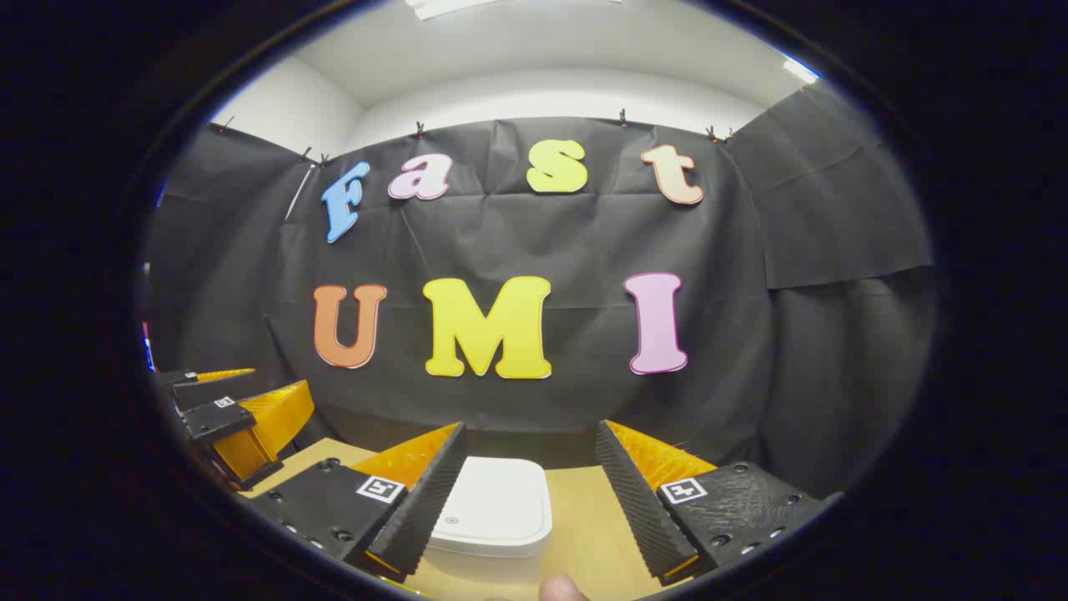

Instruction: Press the lid of the desktop garbage bin to open it, pick up the crumpled paper on the desktop and throw it into the bin, then pick up the pop can on the desktop and drop it into the bin, and finally close the garbage bin lid.

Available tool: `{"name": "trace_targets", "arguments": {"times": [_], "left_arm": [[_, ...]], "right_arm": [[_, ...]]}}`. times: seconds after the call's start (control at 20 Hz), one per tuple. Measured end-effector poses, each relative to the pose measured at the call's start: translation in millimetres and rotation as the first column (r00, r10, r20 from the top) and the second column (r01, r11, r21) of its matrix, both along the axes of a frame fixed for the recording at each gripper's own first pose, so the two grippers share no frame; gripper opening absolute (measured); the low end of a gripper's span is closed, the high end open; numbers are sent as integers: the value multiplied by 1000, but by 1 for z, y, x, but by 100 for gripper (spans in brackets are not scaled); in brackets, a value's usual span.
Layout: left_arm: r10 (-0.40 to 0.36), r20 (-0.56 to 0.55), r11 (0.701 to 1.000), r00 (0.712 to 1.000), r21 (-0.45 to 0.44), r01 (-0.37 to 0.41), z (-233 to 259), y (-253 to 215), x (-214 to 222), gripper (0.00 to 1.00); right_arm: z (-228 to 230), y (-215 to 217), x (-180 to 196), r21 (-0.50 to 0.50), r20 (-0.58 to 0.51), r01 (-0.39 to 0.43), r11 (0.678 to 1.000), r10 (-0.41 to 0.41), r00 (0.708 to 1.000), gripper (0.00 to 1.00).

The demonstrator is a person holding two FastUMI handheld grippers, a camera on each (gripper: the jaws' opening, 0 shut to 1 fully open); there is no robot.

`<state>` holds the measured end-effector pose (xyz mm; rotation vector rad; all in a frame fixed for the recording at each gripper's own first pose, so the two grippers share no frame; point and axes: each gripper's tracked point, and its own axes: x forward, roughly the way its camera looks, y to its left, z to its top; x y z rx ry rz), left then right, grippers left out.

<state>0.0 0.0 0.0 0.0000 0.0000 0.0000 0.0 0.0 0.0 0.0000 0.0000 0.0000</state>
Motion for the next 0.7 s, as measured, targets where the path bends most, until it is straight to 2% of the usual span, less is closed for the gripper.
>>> {"name": "trace_targets", "arguments": {"times": [0.05,0.7], "left_arm": [[7,1,1000,1000,6,-7,2,2,1,97],[32,-2,999,999,4,-32,-4,15,6,97]], "right_arm": [[2,-1,1,-3,3,2,1000,-2,1000,97],[-9,0,9,17,-39,2,1000,-2,999,95]]}}
